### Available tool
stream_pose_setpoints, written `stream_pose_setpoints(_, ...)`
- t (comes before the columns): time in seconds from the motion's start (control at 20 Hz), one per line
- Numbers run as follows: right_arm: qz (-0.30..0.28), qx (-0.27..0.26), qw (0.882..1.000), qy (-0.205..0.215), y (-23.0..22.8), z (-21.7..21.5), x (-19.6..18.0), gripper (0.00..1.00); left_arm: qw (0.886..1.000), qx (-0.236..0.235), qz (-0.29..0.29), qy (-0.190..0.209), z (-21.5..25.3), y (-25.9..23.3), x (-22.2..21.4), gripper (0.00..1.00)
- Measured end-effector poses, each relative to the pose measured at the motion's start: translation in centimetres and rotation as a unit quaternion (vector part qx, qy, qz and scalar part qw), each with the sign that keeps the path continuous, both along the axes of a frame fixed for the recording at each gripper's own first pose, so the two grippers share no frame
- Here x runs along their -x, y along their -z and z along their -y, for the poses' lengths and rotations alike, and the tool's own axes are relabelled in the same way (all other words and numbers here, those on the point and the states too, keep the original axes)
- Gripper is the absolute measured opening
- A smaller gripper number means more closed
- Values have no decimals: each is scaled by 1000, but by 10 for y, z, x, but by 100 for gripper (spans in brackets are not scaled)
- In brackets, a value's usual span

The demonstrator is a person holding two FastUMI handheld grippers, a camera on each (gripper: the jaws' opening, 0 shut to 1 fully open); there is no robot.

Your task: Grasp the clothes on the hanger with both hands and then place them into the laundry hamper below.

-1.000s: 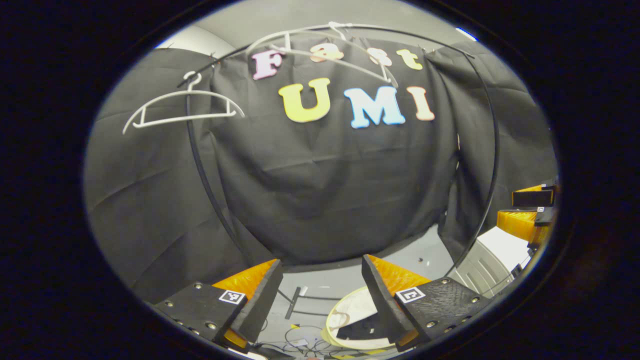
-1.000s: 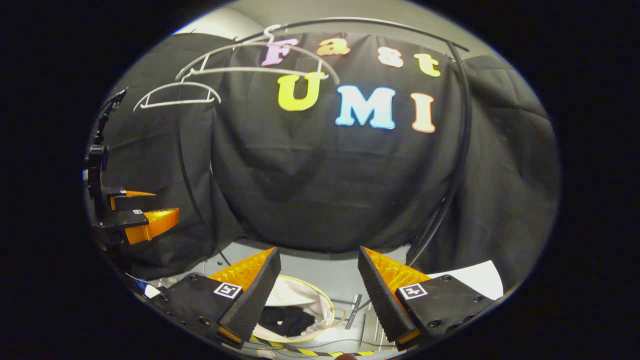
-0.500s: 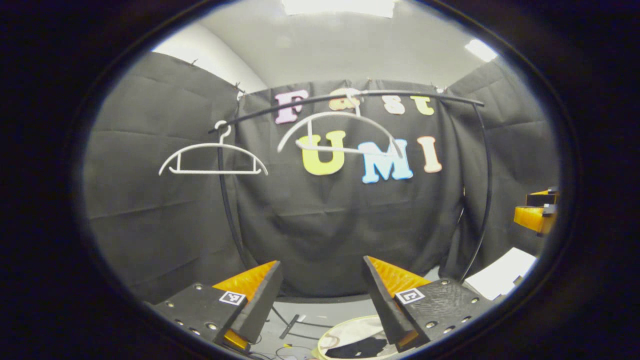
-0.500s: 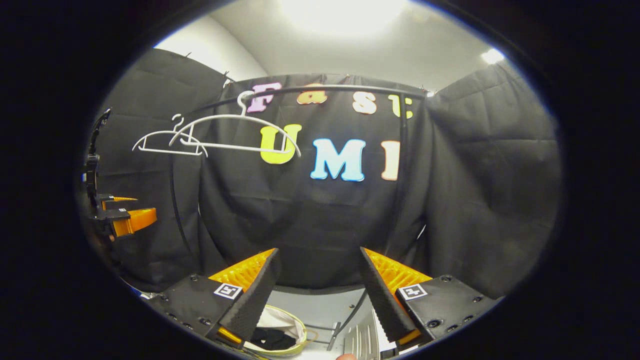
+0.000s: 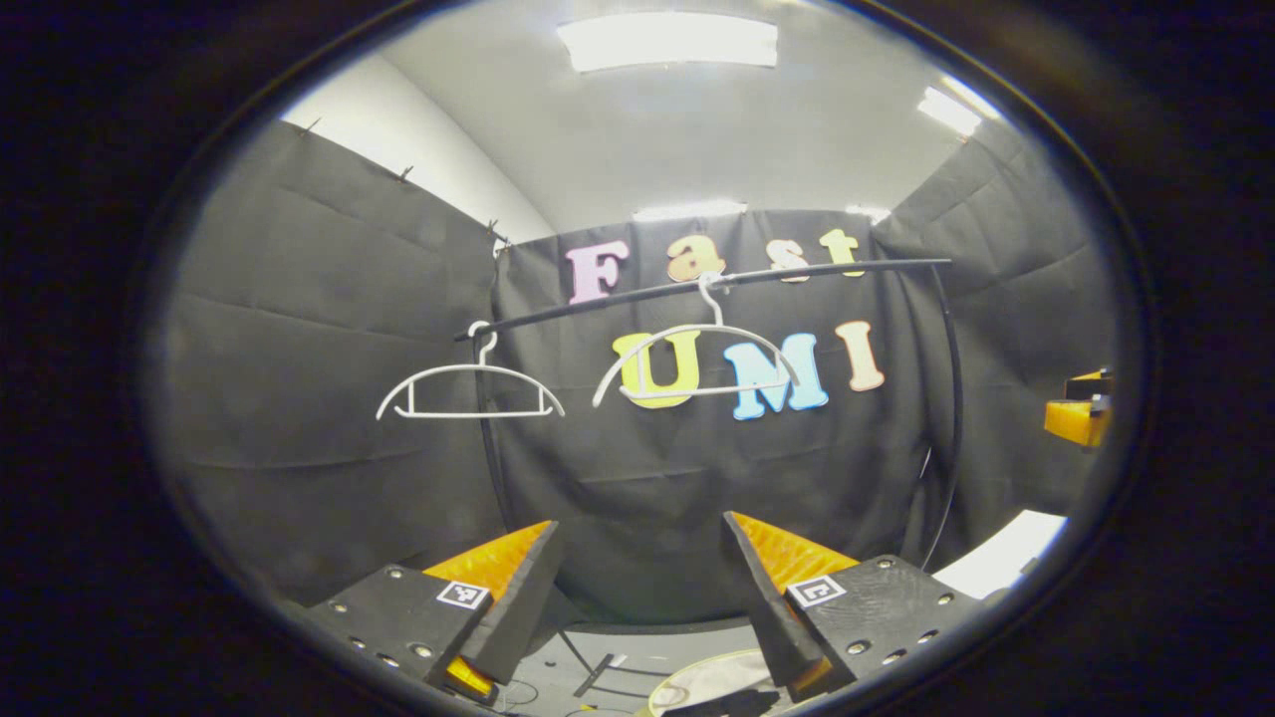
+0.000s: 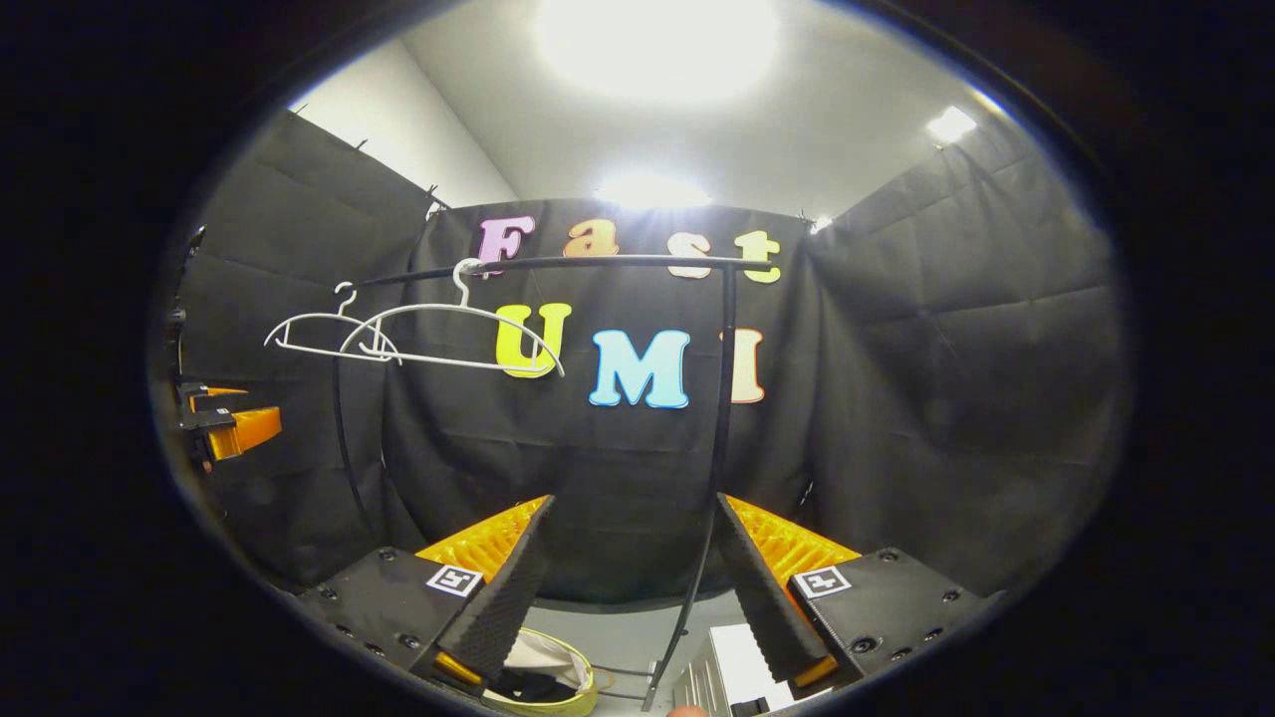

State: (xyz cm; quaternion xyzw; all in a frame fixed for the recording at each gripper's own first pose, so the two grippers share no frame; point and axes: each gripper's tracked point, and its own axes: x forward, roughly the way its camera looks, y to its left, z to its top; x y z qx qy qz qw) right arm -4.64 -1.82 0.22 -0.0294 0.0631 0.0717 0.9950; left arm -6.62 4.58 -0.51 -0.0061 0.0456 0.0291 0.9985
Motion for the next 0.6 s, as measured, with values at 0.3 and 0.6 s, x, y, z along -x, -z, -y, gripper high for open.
stream_pose_setpoints(0.3,18,-8,1000,18,-9,11,26,98,1000,-7,24,5,1,-17,26,94)
stream_pose_setpoints(0.6,36,-8,999,30,-19,10,31,97,999,-9,33,10,0,-24,34,93)
